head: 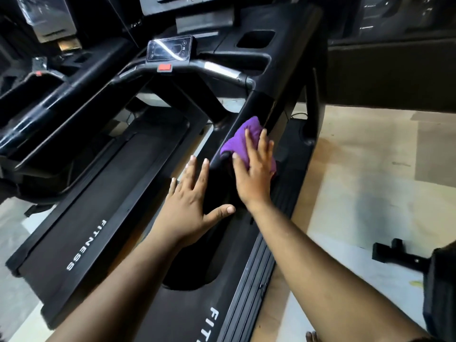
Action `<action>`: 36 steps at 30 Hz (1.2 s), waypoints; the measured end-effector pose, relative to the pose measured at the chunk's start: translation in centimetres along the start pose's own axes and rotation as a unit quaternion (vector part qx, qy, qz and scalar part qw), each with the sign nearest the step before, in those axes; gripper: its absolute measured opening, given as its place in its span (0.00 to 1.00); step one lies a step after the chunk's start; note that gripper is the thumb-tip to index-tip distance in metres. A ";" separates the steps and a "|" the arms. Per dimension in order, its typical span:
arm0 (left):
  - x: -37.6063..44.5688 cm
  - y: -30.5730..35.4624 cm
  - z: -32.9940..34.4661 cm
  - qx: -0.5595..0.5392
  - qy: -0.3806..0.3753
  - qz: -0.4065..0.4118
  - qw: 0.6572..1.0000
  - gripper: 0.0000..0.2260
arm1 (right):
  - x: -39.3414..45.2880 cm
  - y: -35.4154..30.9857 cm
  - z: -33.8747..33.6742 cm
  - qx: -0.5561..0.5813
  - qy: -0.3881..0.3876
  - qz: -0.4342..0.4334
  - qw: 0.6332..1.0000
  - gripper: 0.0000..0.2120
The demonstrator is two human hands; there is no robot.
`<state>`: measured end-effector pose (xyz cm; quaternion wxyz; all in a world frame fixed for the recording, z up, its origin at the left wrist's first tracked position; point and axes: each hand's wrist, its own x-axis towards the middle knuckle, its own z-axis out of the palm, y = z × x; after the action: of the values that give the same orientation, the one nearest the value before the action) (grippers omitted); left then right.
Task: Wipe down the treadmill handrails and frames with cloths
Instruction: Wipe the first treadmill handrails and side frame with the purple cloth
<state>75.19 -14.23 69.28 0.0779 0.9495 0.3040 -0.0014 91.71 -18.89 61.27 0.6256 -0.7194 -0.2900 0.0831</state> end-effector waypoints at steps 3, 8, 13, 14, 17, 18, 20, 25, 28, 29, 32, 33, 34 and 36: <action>0.2 -0.1 0.0 -0.027 0.000 0.011 1.000 0.56 | -5.8 0.0 1.4 -0.002 -0.012 -0.041 0.999 0.31; 0.3 -0.6 0.6 -0.019 0.016 0.020 0.999 0.54 | -2.8 2.1 0.9 0.076 0.039 0.028 0.996 0.29; 0.0 -0.3 0.4 -0.019 0.023 0.022 0.999 0.54 | -2.8 1.1 1.0 0.147 0.055 0.150 0.976 0.30; 0.1 -0.2 0.3 -0.023 0.024 0.022 0.999 0.54 | -4.7 0.5 1.5 0.117 0.042 0.119 0.985 0.32; 0.3 -0.3 0.3 -0.057 0.019 0.019 0.998 0.55 | -8.4 -0.4 2.3 0.040 -0.011 0.044 0.998 0.31; 0.3 -0.5 0.3 -0.065 0.017 0.019 0.998 0.55 | -7.3 -0.5 1.9 0.020 -0.024 0.026 0.999 0.30; 0.3 -0.6 0.4 -0.070 0.011 0.018 0.997 0.55 | -2.9 -0.6 0.7 -0.042 -0.036 0.009 0.998 0.28; 0.4 -0.5 0.5 -0.039 0.016 0.011 0.999 0.55 | 3.4 -2.5 -0.4 -0.151 -0.062 0.021 0.986 0.27; 0.6 -0.5 0.7 -0.008 0.024 0.001 1.000 0.58 | -1.1 -1.4 0.1 -0.141 -0.079 -0.081 0.983 0.30; 0.8 -0.5 0.9 0.004 0.026 -0.003 1.000 0.58 | -1.7 -0.8 -0.2 -0.146 -0.095 -0.110 0.979 0.31; 1.2 -0.3 0.9 0.031 0.023 0.008 0.999 0.55 | 3.1 -0.5 -0.9 -0.172 -0.111 -0.130 0.970 0.28; 1.3 -0.3 0.7 0.040 0.024 0.009 0.999 0.54 | 5.9 -0.9 -1.0 -0.190 -0.112 -0.111 0.969 0.27; 1.4 -0.1 0.5 0.047 0.024 0.010 0.999 0.53 | 8.6 -1.3 -1.2 -0.206 -0.113 -0.086 0.968 0.27; 1.4 0.1 0.4 0.056 0.023 0.010 0.998 0.51 | 12.0 -1.8 -1.5 -0.230 -0.121 -0.038 0.965 0.27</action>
<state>76.44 -13.54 68.84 0.0180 0.9551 0.2957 0.0044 101.69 -13.85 66.25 0.4062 -0.8172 -0.4016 0.0769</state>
